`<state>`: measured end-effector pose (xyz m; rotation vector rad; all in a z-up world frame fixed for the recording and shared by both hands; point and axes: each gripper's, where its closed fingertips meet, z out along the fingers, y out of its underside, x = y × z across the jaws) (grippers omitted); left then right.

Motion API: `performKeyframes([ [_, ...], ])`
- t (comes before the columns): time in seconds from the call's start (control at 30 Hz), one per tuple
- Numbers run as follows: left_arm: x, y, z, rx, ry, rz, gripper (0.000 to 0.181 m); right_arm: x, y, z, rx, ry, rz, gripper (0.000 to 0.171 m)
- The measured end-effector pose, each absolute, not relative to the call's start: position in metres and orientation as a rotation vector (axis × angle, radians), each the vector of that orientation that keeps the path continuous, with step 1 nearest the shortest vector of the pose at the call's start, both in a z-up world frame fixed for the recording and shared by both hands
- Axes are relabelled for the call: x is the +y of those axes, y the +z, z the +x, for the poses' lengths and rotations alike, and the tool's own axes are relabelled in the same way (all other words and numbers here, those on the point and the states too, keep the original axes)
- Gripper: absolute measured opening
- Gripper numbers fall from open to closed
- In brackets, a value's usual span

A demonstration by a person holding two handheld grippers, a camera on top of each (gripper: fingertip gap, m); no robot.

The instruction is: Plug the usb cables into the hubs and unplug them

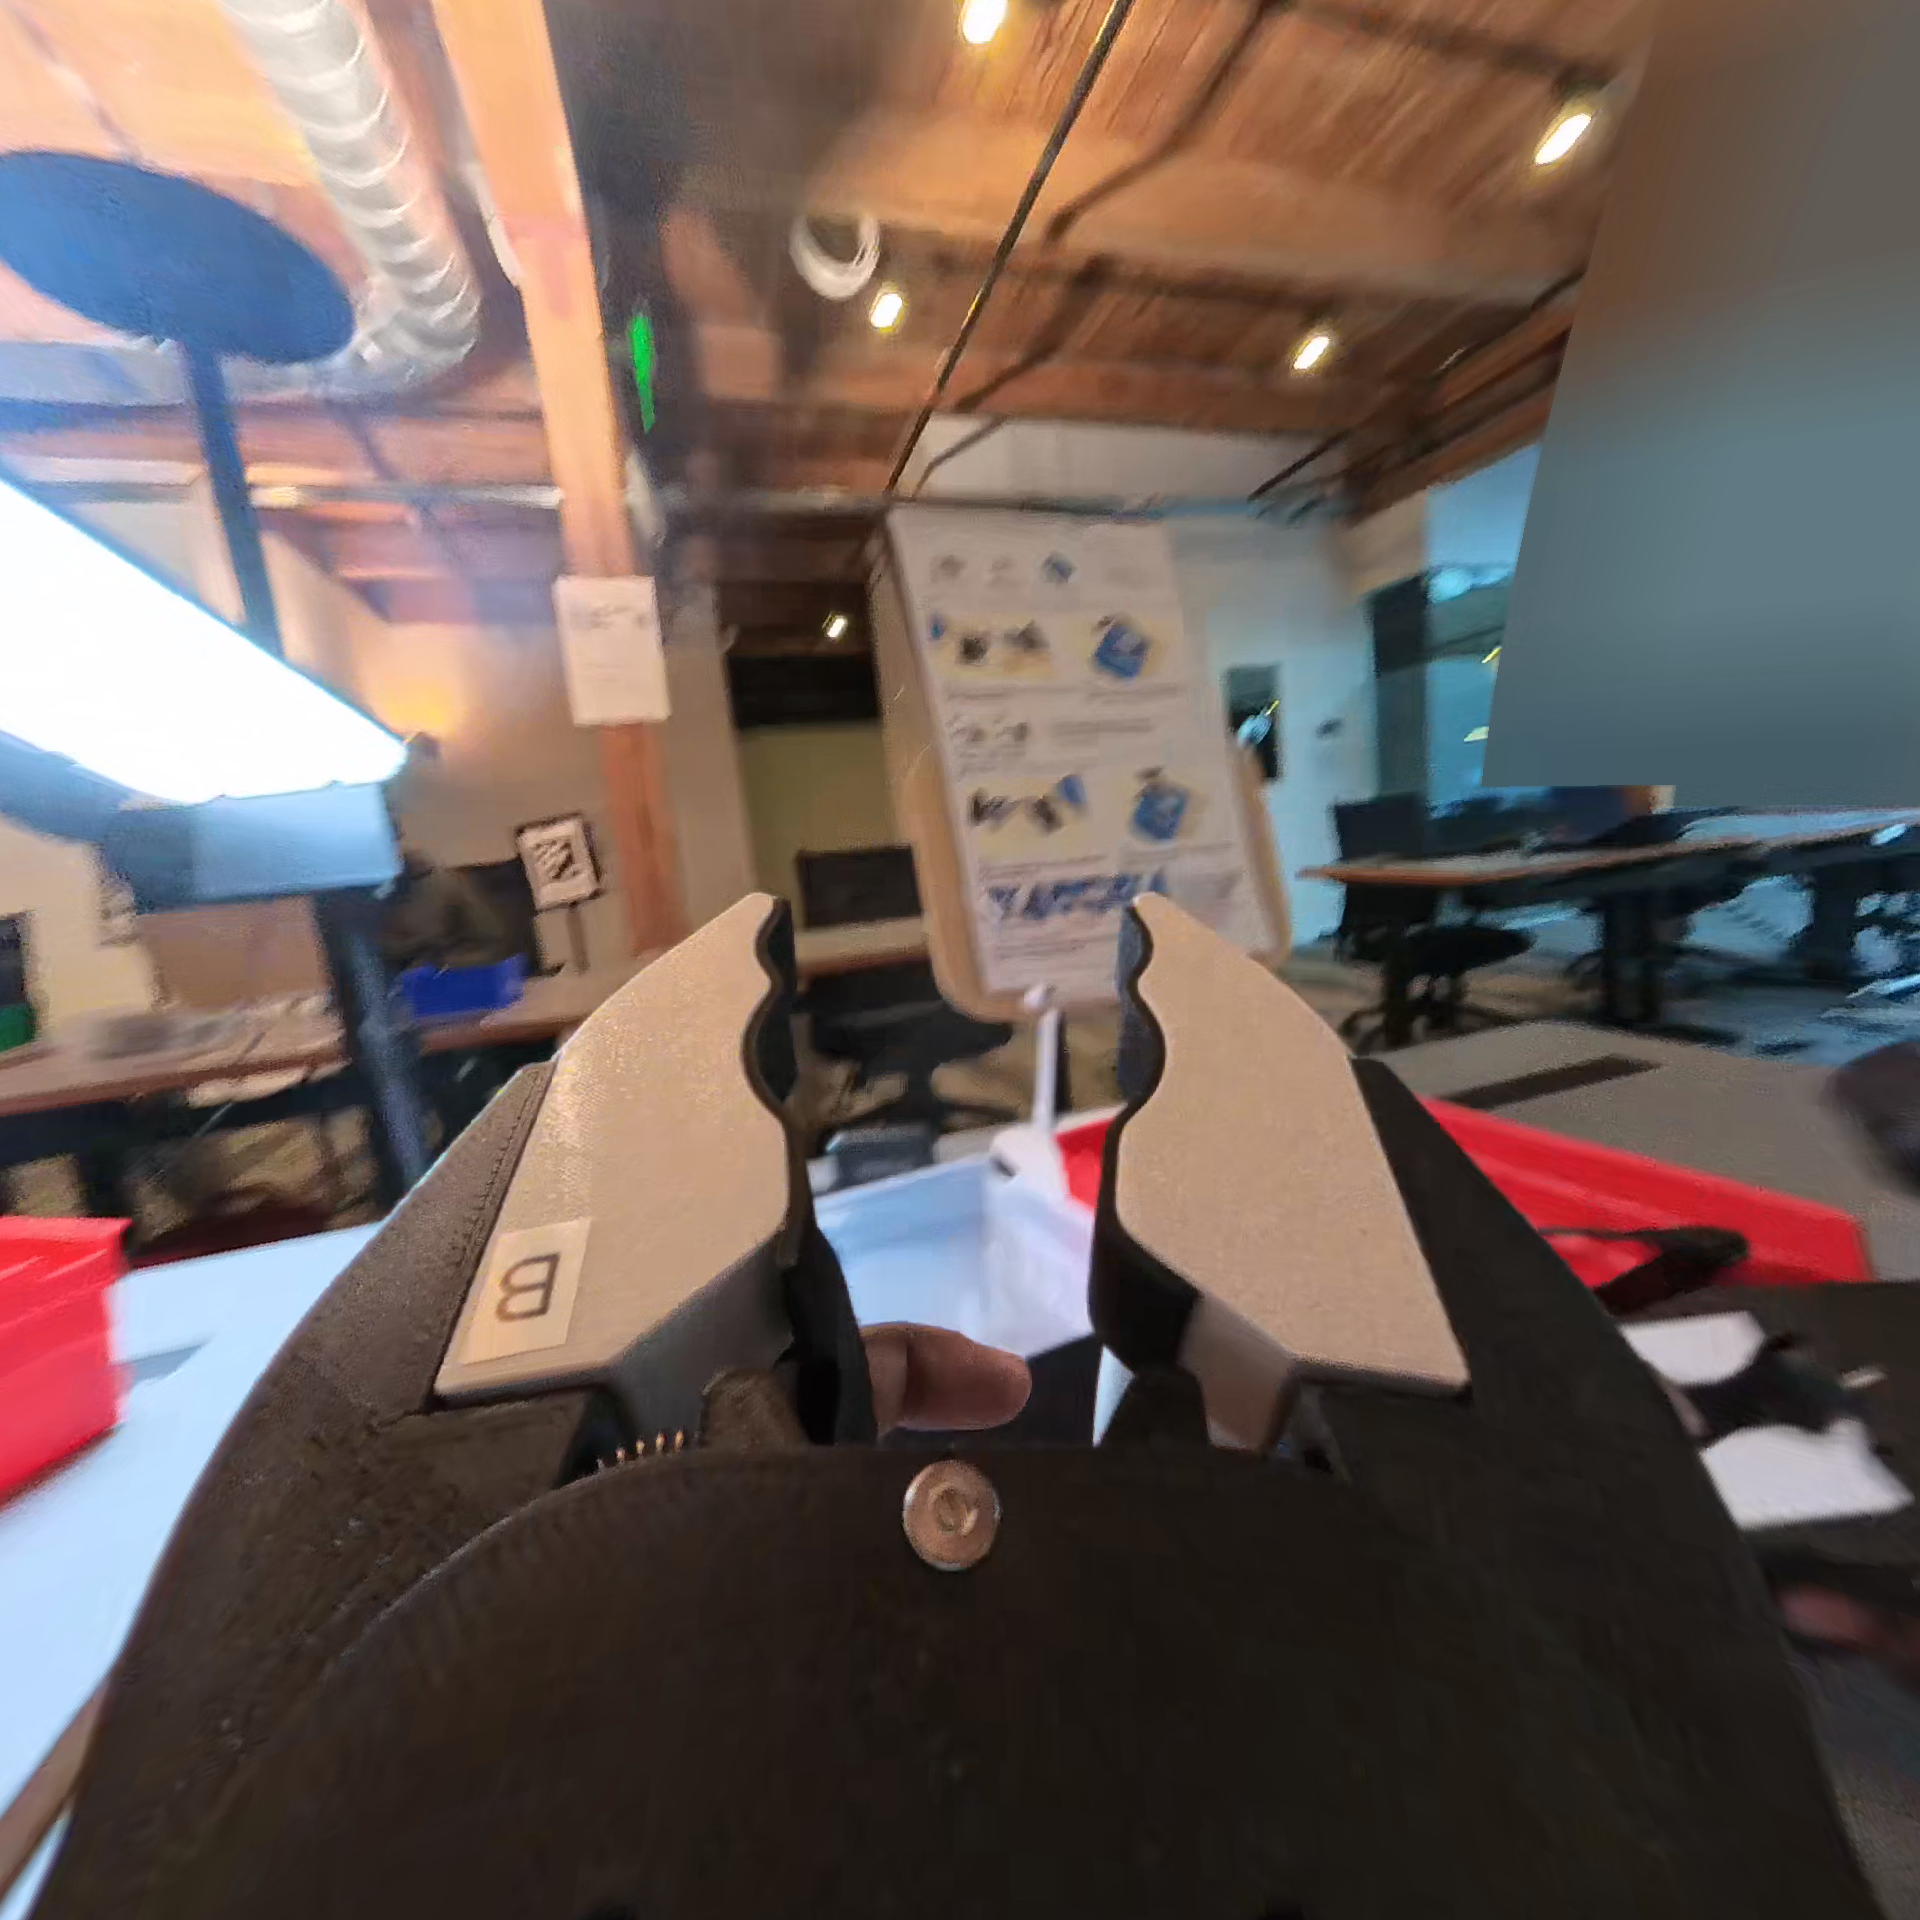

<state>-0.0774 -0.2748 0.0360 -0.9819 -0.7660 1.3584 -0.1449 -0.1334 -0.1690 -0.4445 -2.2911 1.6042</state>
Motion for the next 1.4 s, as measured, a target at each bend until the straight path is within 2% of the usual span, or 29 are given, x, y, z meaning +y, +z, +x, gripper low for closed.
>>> performKeyframes([
  [0.1, -0.315, 0.008, -0.076, -0.918, 1.345, -1.104, 0.064, -0.127, -0.104, -0.116, -1.839, 2.126, -0.378, 0.036],
  [0.17, -0.335, -0.023, -0.079, -1.05, 1.286, -1.214, 0.075, -0.122, -0.089, -0.096, -1.684, 2.229, -0.301, 0.036],
  [0.23, -0.341, -0.057, -0.083, -1.149, 1.147, -1.328, 0.081, -0.138, -0.11, -0.083, -1.831, 2.19, -0.27, 0.049],
  [0.3, -0.334, -0.088, -0.086, -1.205, 0.969, -1.418, 0.081, -0.154, -0.14, -0.08, -2.034, 2.071, -0.31, 0.053],
  [0.37, -0.33, -0.116, -0.091, -1.273, 0.839, -1.479, 0.081, -0.158, -0.152, -0.093, -2.105, 1.945, -0.429, 0.052],
  [0.43, -0.33, -0.141, -0.095, -1.359, 0.765, -1.537, 0.08, -0.162, -0.159, -0.098, -2.158, 1.893, -0.473, 0.045],
  [0.5, -0.333, -0.163, -0.099, -1.455, 0.742, -1.598, 0.074, -0.165, -0.165, -0.101, -2.194, 1.825, -0.485, 0.039],
  [0.53, -0.337, -0.173, -0.1, -1.502, 0.752, -1.638, 0.066, -0.166, -0.166, -0.103, -2.188, 1.79, -0.483, 0.037],
  [0.57, -0.341, -0.18, -0.1, -1.542, 0.774, -1.676, 0.042, -0.167, -0.167, -0.105, -2.174, 1.753, -0.478, 0.034],
  [0.6, -0.347, -0.183, -0.1, -1.582, 0.818, -1.695, 0.029, -0.169, -0.169, -0.108, -2.162, 1.708, -0.468, 0.03],
  [0.67, -0.365, -0.183, -0.099, -1.683, 0.959, -1.711, 0.01, -0.173, -0.176, -0.111, -2.184, 1.596, -0.424, 0.028],
  [0.7, -0.368, -0.181, -0.098, -1.701, 0.983, -1.704, 0.007, -0.176, -0.179, -0.111, -2.194, 1.557, -0.391, 0.032],
  [0.83, -0.366, -0.152, -0.097, -1.626, 1.125, -1.643, 0.007, -0.182, -0.174, -0.113, -2.109, 1.508, -0.293, 0.023],
  [1.0, -0.339, -0.072, -0.089, -1.426, 1.287, -1.443, 0.01, -0.161, -0.114, -0.116, -1.775, 1.64, -0.212, 0.019],
  [1.2, -0.285, -0.01, -0.094, -1.242, 1.506, -1.359, 0.007, -0.101, -0.04, -0.112, -1.449, 1.793, -0.155, 0.019],
  [1.4, -0.206, 0.019, -0.12, -1.08, 1.401, -1.267, 0.008, -0.023, -0.008, -0.128, -1.32, 1.684, -0.203, 0.016],
])
